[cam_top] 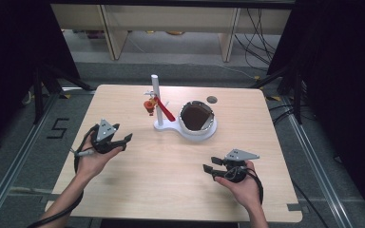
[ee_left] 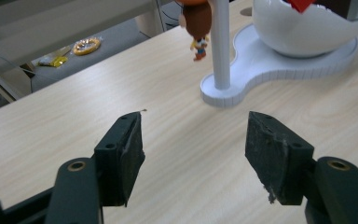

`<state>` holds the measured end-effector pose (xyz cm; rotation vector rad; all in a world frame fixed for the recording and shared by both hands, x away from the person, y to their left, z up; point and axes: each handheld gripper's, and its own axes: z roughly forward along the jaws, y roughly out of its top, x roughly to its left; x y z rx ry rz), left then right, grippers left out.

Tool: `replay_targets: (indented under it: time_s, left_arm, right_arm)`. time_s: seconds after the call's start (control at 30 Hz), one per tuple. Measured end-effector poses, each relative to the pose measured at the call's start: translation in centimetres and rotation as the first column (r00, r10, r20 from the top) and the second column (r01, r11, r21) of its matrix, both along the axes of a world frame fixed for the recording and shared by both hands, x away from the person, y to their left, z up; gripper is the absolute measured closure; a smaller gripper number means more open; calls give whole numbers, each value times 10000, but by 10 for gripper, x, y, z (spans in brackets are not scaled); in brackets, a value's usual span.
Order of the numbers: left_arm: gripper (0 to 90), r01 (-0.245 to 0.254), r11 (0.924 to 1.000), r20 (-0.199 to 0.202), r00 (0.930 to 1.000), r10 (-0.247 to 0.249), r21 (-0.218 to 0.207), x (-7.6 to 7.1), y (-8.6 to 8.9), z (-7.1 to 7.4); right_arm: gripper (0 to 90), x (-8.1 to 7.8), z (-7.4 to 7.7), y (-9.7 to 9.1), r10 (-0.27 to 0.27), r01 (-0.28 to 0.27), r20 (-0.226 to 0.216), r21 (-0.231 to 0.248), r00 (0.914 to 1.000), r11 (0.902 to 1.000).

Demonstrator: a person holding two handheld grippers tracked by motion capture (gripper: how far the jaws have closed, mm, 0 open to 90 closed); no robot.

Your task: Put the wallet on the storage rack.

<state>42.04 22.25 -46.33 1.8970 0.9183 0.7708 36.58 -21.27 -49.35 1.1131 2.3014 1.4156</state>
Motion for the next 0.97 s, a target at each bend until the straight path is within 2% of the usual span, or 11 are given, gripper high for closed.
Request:
replay_targets:
  time_s: [0.1,0.3,0.4,0.6,0.67,0.7,0.77,0.8,0.87,0.9,0.97]
  left_arm:
    - [362,-139,9999,-215,9997,137,-99,-7,6,-8]
    - [362,-309,9984,-476,9985,287,-469,-23,15,-26]
    - [360,-435,9963,-550,9977,394,-745,-29,20,-34]
    - [347,-715,9890,-583,9962,644,-1297,-38,31,-47]
    - [346,-712,9862,-513,9966,642,-1497,-40,33,-50]
    - [345,-731,9848,-506,9965,659,-1576,-42,34,-51]
    - [345,-762,9836,-457,9965,696,-1636,-44,34,-55]
    - [344,-712,9847,-480,9968,643,-1589,-45,34,-56]
    - [340,-662,9847,-533,9969,583,-1615,-45,34,-59]
    - [339,-693,9849,-535,9967,616,-1584,-45,34,-60]
    - [339,-680,9847,-516,9968,604,-1602,-45,33,-60]
  right_arm:
    - [491,-1,0,1,-55,56,-194,72,9998,10000]
    - [489,0,-1,-1,-35,36,36,-139,10000,9999]
    - [489,-1,-2,2,-80,87,-322,221,9995,9997]
    - [488,-2,-3,1,-110,115,-479,96,9988,9999]
    - [488,-1,-5,2,-58,67,-412,232,9991,9997]
    - [488,1,-5,0,47,-47,-60,8,10000,10000]
    - [488,-1,-5,2,-11,20,-342,250,9994,9997]
    - [487,0,-5,1,66,-65,-81,107,9999,9999]
    - [487,-4,-5,2,-144,163,-570,330,9983,9993]
    - [487,-1,-6,0,53,-52,-92,108,9999,9999]
    - [487,-4,-7,1,-15,29,-438,315,9990,9995]
